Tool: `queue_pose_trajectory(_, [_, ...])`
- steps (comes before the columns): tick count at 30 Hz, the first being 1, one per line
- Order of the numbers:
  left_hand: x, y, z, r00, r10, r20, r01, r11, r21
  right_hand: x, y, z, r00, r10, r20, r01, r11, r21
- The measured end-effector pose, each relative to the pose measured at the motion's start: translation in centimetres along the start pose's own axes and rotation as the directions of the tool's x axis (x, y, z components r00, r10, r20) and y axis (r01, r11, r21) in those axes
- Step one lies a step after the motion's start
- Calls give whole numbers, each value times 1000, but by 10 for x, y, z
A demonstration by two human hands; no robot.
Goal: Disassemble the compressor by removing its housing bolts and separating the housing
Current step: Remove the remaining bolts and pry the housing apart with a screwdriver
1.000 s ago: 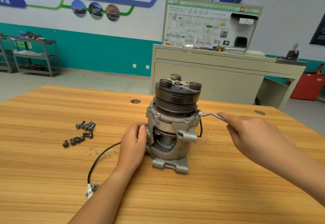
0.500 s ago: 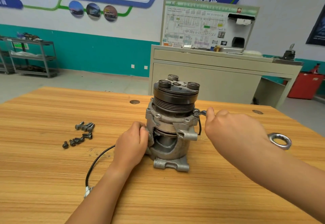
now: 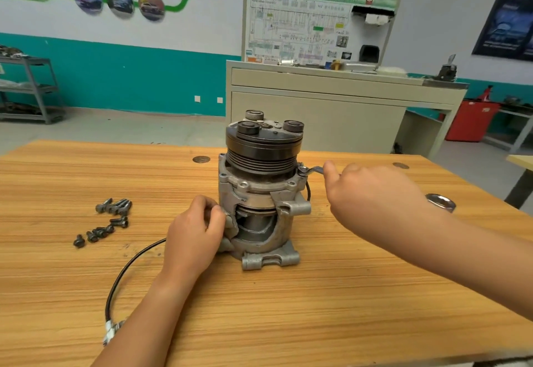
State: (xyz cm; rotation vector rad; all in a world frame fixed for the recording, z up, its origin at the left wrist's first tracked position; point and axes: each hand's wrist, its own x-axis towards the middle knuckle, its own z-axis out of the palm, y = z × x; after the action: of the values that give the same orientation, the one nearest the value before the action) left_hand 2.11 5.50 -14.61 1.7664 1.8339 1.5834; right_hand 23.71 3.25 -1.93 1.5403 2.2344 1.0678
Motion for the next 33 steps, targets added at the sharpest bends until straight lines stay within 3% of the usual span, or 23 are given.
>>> queue_pose_trajectory(5, [-1, 0, 2, 999, 13, 33, -10, 995, -94, 7, 34, 23, 988, -118, -98, 132, 981, 144])
queue_pose_trajectory(9, [-1, 0, 3, 999, 3, 33, 1, 992, -128, 39, 70, 49, 950, -288, -120, 300, 949, 96])
queue_pose_trajectory(11, [-1, 2, 3, 999, -15, 32, 19, 992, -128, 58, 75, 59, 914, -333, -232, 366, 923, 117])
queue_pose_trajectory(15, [-2, 4, 4, 999, -27, 17, 29, 992, -127, 93, 50, 78, 715, -148, -683, 377, 905, 199])
queue_pose_trajectory(18, [-3, 5, 3, 1000, -23, 3, 23, 993, -119, 100, 21, 86, 648, 74, -758, 302, 889, 344])
queue_pose_trajectory(20, [-3, 3, 4, 1000, -19, -2, 18, 994, -104, 91, 12, 84, 642, 286, -711, 265, 788, 555])
queue_pose_trajectory(22, [-2, 1, 4, 1000, -23, -8, 22, 996, -85, 69, 15, 74, 633, 541, -554, 243, 541, 805])
queue_pose_trajectory(23, [-1, 1, 4, 1000, -28, -12, 27, 997, -75, 56, 19, 67, 625, 605, -494, 242, 451, 859])
queue_pose_trajectory(24, [-1, 1, 4, 999, -30, -14, 29, 997, -67, 41, 23, 60, 640, 606, -472, 219, 445, 868])
queue_pose_trajectory(26, [-1, 2, 4, 1000, -25, -15, 24, 998, -56, 14, 28, 50, 784, 447, -431, 98, 596, 797])
queue_pose_trajectory(28, [0, 2, 4, 1000, -26, -8, 25, 999, -41, -4, 28, 43, 935, 272, -229, -73, 777, 626])
queue_pose_trajectory(30, [1, 0, 4, 999, -36, -5, 36, 999, -38, -9, 25, 40, 964, 250, -93, -171, 845, 507])
queue_pose_trajectory(33, [3, 0, 1, 999, -53, 9, 53, 997, -55, -4, 18, 29, 969, 245, -31, -203, 863, 463])
